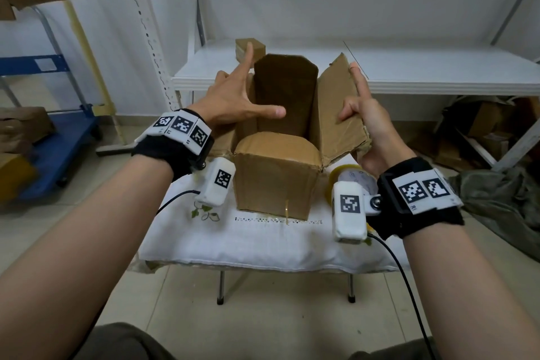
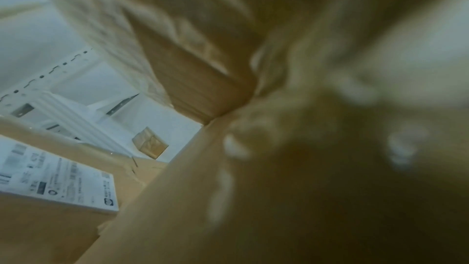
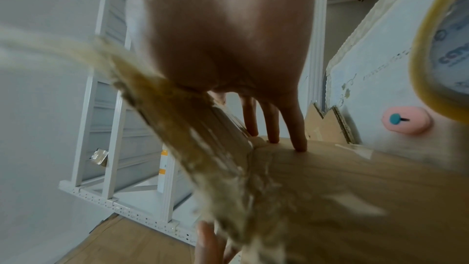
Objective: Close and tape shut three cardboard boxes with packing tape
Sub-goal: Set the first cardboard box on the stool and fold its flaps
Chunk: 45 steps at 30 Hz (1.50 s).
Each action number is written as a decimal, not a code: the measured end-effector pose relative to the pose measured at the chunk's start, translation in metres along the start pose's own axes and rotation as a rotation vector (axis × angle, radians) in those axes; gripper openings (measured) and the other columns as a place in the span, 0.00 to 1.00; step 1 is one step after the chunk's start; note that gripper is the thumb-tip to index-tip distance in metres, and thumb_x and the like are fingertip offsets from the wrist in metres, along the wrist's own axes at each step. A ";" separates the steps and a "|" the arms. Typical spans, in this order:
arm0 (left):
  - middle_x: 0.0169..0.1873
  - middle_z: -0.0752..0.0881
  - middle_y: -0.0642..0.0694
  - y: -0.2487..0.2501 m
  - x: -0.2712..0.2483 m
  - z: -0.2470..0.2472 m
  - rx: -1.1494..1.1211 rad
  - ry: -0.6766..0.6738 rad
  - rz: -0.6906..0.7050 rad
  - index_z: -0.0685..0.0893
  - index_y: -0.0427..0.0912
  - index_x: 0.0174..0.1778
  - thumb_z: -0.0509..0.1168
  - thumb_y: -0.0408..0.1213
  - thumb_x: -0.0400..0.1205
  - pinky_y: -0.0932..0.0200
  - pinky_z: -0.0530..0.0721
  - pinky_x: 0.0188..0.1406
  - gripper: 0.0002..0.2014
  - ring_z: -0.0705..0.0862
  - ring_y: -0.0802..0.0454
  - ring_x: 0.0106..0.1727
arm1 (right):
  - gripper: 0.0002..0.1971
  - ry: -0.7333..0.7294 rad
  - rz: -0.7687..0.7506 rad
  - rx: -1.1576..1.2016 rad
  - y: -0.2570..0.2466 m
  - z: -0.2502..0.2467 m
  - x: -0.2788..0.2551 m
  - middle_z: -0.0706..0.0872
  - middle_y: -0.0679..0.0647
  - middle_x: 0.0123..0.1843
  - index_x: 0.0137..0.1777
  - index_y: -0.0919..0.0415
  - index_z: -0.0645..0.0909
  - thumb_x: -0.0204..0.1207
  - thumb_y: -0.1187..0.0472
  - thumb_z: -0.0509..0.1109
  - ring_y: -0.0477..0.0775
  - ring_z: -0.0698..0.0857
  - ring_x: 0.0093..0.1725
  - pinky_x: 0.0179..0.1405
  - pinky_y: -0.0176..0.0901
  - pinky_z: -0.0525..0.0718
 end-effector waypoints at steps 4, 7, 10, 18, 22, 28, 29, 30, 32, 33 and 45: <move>0.86 0.61 0.49 -0.001 0.000 0.001 0.000 -0.007 0.012 0.35 0.62 0.86 0.71 0.79 0.56 0.33 0.57 0.80 0.71 0.54 0.36 0.84 | 0.45 -0.010 -0.004 0.018 0.000 0.001 0.000 0.78 0.53 0.52 0.88 0.36 0.55 0.78 0.78 0.54 0.51 0.80 0.46 0.36 0.38 0.84; 0.83 0.65 0.52 -0.001 -0.004 0.006 0.132 -0.060 0.040 0.42 0.65 0.86 0.65 0.82 0.53 0.37 0.61 0.78 0.68 0.58 0.41 0.80 | 0.45 -0.015 -0.008 0.035 0.000 0.001 0.001 0.79 0.54 0.46 0.88 0.36 0.56 0.78 0.79 0.53 0.51 0.79 0.41 0.32 0.35 0.85; 0.87 0.57 0.52 -0.006 -0.010 0.013 0.271 -0.138 0.034 0.47 0.66 0.86 0.60 0.86 0.50 0.30 0.57 0.81 0.66 0.51 0.41 0.84 | 0.40 -0.027 -0.024 0.080 -0.001 0.002 -0.001 0.83 0.53 0.59 0.88 0.37 0.55 0.83 0.73 0.54 0.52 0.83 0.52 0.45 0.40 0.87; 0.87 0.56 0.53 -0.007 -0.022 0.021 0.285 -0.119 0.027 0.49 0.64 0.87 0.63 0.82 0.55 0.29 0.55 0.82 0.63 0.49 0.42 0.86 | 0.42 -0.095 -0.039 0.048 0.004 0.016 0.002 0.71 0.56 0.85 0.88 0.46 0.60 0.79 0.25 0.58 0.60 0.72 0.83 0.83 0.66 0.69; 0.86 0.57 0.53 -0.007 -0.026 0.022 0.240 -0.107 0.027 0.50 0.64 0.86 0.61 0.87 0.50 0.29 0.56 0.82 0.67 0.49 0.44 0.86 | 0.27 -0.126 -0.075 0.093 0.002 0.025 0.009 0.74 0.45 0.82 0.88 0.33 0.55 0.89 0.38 0.52 0.52 0.74 0.81 0.81 0.58 0.73; 0.85 0.60 0.52 -0.006 -0.031 0.019 0.117 -0.091 0.029 0.52 0.63 0.87 0.73 0.72 0.64 0.36 0.56 0.84 0.57 0.52 0.49 0.86 | 0.25 -0.198 -0.110 -0.274 0.020 0.050 0.007 0.49 0.40 0.91 0.85 0.39 0.68 0.88 0.45 0.63 0.48 0.52 0.90 0.88 0.56 0.60; 0.85 0.61 0.50 -0.007 -0.031 0.018 0.075 -0.096 0.032 0.53 0.63 0.87 0.75 0.67 0.68 0.39 0.57 0.84 0.54 0.54 0.48 0.86 | 0.25 -0.181 -0.131 -0.308 0.022 0.049 0.008 0.48 0.39 0.91 0.85 0.43 0.69 0.89 0.51 0.64 0.45 0.51 0.90 0.88 0.53 0.60; 0.85 0.62 0.50 -0.008 -0.032 0.017 0.025 -0.103 0.033 0.55 0.63 0.86 0.76 0.62 0.71 0.42 0.59 0.84 0.50 0.57 0.48 0.85 | 0.25 -0.166 -0.131 -0.307 0.024 0.046 0.011 0.49 0.39 0.91 0.85 0.45 0.69 0.88 0.55 0.65 0.44 0.51 0.89 0.87 0.50 0.62; 0.85 0.62 0.50 -0.008 -0.034 0.011 -0.068 -0.102 0.031 0.59 0.62 0.86 0.77 0.51 0.76 0.45 0.60 0.84 0.45 0.60 0.49 0.85 | 0.27 -0.153 -0.116 -0.292 0.024 0.042 0.014 0.52 0.38 0.91 0.85 0.47 0.69 0.87 0.58 0.67 0.44 0.54 0.88 0.81 0.43 0.68; 0.86 0.61 0.50 -0.009 -0.033 0.007 -0.073 -0.075 0.026 0.60 0.60 0.86 0.77 0.48 0.76 0.43 0.58 0.85 0.44 0.59 0.48 0.85 | 0.28 -0.147 -0.113 -0.295 0.024 0.039 0.014 0.52 0.39 0.90 0.86 0.48 0.68 0.87 0.58 0.67 0.44 0.56 0.88 0.77 0.39 0.71; 0.71 0.77 0.55 -0.010 -0.047 -0.043 -0.455 0.192 -0.180 0.68 0.50 0.83 0.75 0.48 0.79 0.66 0.72 0.52 0.37 0.75 0.60 0.64 | 0.31 -0.107 -0.160 -0.281 0.027 0.036 0.020 0.60 0.42 0.88 0.85 0.48 0.69 0.83 0.57 0.72 0.48 0.66 0.85 0.81 0.54 0.75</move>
Point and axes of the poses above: each hand's wrist, its own x-axis towards the middle knuckle, its own z-axis out of the palm, y = z × x, the point moved 8 cm from there along x, towards the middle knuckle
